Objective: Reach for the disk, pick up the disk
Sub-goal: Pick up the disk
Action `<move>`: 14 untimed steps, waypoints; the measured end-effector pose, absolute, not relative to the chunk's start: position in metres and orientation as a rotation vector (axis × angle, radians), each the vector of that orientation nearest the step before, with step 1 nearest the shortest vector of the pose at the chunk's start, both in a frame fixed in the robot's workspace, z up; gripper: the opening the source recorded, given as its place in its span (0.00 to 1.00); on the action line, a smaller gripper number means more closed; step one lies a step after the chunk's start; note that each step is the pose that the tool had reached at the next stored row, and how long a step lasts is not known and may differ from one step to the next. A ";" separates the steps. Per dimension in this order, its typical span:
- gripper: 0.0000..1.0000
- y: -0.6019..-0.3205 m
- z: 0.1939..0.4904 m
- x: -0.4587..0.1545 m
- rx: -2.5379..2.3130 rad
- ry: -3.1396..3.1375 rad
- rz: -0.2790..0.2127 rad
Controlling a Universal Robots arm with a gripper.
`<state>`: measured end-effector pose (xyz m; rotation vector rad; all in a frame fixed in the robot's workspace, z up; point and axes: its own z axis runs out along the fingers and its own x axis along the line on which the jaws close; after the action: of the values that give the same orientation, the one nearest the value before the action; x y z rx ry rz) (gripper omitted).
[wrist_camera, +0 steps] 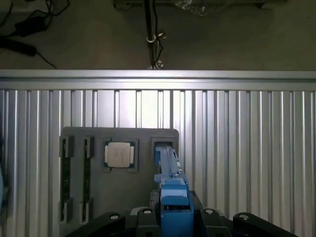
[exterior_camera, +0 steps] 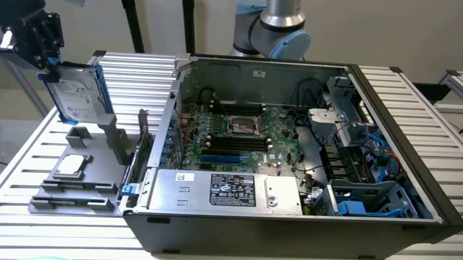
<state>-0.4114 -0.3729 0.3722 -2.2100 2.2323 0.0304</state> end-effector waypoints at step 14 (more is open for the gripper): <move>0.33 -0.375 0.419 -0.374 -2.204 2.223 0.047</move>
<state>-0.3740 -0.3755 0.4187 -2.2044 2.2232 0.0468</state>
